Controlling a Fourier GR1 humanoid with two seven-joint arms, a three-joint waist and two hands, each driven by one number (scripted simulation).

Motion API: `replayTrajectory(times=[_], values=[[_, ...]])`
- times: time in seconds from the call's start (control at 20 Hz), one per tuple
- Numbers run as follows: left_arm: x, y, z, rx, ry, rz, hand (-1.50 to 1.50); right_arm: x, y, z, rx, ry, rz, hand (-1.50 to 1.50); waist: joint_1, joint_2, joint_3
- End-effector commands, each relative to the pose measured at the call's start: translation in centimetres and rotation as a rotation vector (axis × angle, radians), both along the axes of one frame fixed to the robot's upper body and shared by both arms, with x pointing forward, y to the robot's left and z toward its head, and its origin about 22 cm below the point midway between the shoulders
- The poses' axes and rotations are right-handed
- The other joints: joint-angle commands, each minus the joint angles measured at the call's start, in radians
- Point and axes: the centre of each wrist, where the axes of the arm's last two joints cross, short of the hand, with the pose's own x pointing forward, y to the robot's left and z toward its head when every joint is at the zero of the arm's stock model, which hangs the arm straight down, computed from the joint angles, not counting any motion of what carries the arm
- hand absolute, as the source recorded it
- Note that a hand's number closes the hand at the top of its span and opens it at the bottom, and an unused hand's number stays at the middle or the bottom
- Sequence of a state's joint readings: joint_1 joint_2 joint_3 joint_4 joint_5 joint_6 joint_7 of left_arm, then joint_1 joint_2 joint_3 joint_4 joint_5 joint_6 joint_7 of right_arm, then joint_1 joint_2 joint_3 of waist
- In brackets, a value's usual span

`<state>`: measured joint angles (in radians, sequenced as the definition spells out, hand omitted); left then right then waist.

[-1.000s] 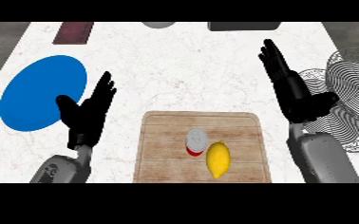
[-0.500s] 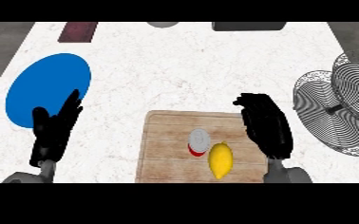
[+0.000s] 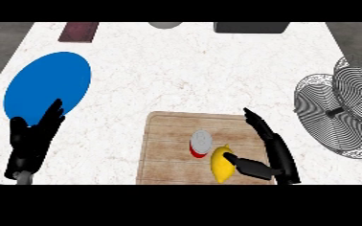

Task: Pick the can from the cutting board and place it in the tiered basket

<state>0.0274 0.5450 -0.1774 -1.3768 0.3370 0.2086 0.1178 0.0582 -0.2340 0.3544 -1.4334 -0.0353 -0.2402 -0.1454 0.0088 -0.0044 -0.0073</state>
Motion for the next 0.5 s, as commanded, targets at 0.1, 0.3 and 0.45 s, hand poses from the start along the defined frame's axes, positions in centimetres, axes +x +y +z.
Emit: replayTrajectory(times=[0.1,0.3,0.45], values=[[-0.5,0.8,-0.3,-0.018,0.007,-0.016,0.0,0.3,0.9,4.7,-0.262,0.184,0.214,-1.5,-0.004,-0.002,0.002],[0.0,1.4,-1.1,0.004,-0.018,0.006,0.0,3.1,2.3,9.9,-0.303,0.23,0.337,-1.5,-0.006,0.004,0.005],[-1.8,2.1,-1.5,-0.009,-0.005,0.0,0.0,4.7,4.6,13.3,-0.304,0.239,0.322,-1.5,0.001,0.003,0.006]])
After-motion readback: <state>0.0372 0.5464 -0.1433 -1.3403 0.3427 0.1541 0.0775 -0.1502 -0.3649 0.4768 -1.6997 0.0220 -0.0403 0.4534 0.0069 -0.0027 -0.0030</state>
